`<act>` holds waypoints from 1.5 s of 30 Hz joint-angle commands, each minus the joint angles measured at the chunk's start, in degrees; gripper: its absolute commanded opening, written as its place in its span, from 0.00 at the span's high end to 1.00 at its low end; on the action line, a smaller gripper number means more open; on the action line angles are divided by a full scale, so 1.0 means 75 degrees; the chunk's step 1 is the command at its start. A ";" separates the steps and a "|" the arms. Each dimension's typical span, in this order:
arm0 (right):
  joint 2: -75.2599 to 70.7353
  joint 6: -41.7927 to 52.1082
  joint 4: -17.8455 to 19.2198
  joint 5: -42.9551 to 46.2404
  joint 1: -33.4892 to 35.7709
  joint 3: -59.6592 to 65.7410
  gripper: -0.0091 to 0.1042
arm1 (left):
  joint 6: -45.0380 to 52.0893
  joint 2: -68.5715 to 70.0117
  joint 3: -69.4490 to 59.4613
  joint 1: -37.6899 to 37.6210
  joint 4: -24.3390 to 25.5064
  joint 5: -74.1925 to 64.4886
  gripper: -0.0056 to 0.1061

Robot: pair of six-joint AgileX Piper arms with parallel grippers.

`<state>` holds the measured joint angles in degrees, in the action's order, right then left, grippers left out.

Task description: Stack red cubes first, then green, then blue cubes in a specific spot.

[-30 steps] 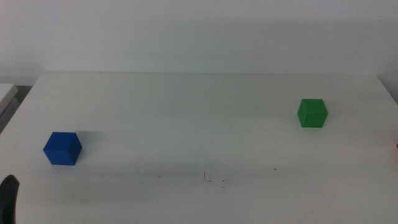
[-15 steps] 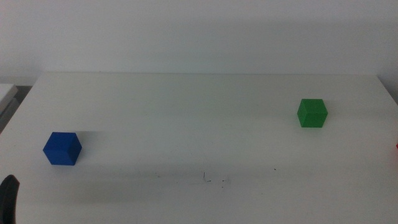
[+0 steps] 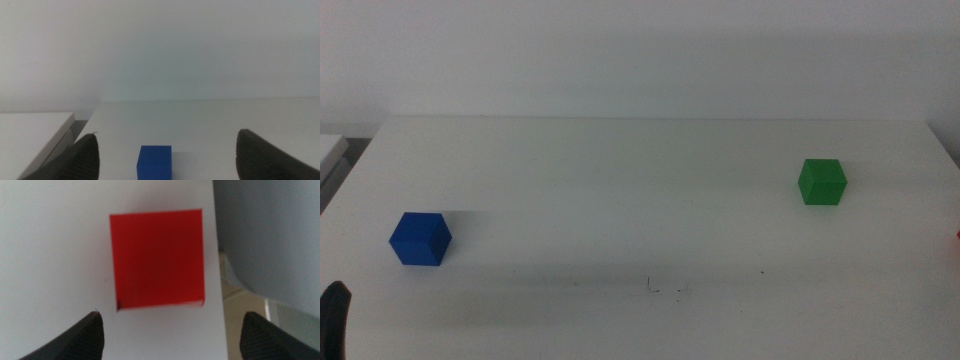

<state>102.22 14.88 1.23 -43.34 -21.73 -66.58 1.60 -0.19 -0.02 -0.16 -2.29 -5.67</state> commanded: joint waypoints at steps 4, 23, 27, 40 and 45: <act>0.0142 0.0041 0.0193 0.0704 -0.0073 -0.0050 0.27 | -0.0003 0.0025 0.0003 -0.0047 -0.0018 0.0108 0.11; 0.1138 0.0010 0.0000 0.2121 0.0188 -0.0063 0.76 | -0.0011 0.0025 0.0003 -0.0047 -0.0018 0.0108 0.11; 0.0708 -0.0393 0.0000 0.1941 0.0829 -0.0063 0.93 | -0.0011 0.0025 0.0003 -0.0047 -0.0018 0.0108 0.11; 0.0540 -0.8093 0.2630 -0.0973 0.7587 -0.1642 0.93 | -0.0011 0.0025 0.0003 -0.0047 -0.0018 0.0108 0.11; 0.1400 -0.8848 0.2591 -0.1280 0.8526 -0.2509 0.93 | 0.0012 0.0025 0.0003 -0.0047 -0.0018 0.0108 0.11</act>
<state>111.23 -49.01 19.28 -51.30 40.63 -83.66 1.60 -0.19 -0.02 -0.16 -2.29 -5.63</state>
